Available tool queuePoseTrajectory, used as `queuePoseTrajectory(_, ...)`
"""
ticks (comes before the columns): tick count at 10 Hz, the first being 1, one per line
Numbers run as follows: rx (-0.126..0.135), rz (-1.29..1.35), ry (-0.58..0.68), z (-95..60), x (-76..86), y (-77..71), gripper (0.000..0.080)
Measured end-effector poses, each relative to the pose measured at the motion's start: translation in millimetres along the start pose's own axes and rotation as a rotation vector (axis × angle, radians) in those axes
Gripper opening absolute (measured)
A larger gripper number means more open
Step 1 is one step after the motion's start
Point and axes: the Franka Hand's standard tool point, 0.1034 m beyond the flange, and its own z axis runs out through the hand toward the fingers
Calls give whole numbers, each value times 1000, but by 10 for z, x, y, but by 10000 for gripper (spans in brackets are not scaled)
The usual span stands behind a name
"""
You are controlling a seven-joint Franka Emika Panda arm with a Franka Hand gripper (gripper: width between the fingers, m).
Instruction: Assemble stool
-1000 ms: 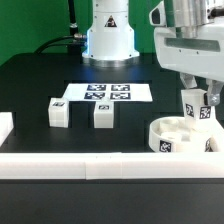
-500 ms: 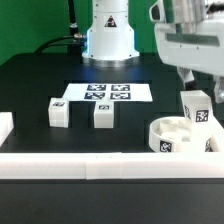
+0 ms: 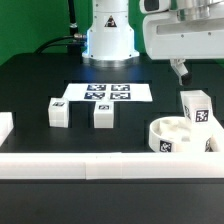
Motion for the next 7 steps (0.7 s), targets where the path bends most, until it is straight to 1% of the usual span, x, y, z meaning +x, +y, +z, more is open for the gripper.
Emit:
queuePoseTrajectory(1, -18, -172, -5, -4, 13, -4, 649)
queuePoseTrajectory(2, -33, -276, -15, -42, 14, -44, 649)
queuePoseTrajectory(4, -81, -547, -26, -120, 23, -123, 649)
queuePoseTrajectory(7, -78, -731, -29, -106, 45, -97, 649)
